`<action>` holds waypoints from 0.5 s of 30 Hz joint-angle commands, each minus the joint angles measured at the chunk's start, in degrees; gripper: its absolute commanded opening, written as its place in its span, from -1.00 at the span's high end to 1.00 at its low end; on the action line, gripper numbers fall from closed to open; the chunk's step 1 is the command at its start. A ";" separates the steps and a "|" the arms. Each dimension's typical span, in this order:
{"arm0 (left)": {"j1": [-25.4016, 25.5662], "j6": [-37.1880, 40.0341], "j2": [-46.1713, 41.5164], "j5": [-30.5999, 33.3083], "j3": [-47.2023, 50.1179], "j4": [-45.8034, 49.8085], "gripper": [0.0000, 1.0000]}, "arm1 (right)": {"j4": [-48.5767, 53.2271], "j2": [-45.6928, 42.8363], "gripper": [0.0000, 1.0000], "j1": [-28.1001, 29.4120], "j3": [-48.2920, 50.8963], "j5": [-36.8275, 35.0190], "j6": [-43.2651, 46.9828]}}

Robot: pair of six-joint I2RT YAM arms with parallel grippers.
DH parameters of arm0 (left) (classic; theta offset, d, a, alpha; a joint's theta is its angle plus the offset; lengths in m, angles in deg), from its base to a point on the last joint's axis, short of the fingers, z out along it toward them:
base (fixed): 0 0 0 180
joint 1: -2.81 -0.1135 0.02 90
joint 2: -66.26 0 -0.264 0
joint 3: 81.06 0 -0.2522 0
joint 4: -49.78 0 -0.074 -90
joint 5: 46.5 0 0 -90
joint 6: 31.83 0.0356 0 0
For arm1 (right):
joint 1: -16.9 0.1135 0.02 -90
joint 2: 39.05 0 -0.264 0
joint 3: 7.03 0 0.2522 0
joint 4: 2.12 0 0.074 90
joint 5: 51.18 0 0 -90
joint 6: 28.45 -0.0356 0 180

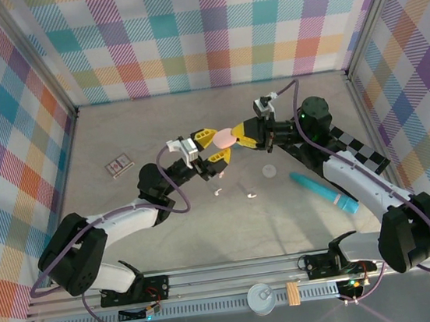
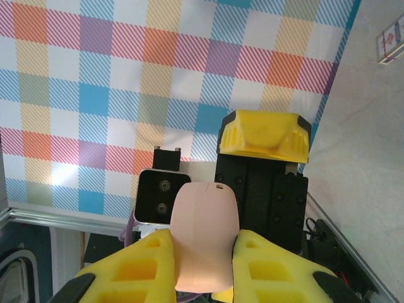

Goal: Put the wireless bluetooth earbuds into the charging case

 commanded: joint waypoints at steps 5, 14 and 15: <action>0.52 -0.51 0.62 -2.21 -2.09 -3.74 -0.13 | -7.95 0.79 0.70 0.99 1.47 -1.59 -3.69; 0.52 -1.12 0.47 -3.80 -2.52 -3.74 -0.03 | -6.47 1.14 0.71 1.09 1.47 -1.47 -2.70; 0.54 -1.12 0.51 -3.82 -2.49 -3.74 -0.02 | -6.09 1.17 0.71 1.07 1.39 -1.44 -2.47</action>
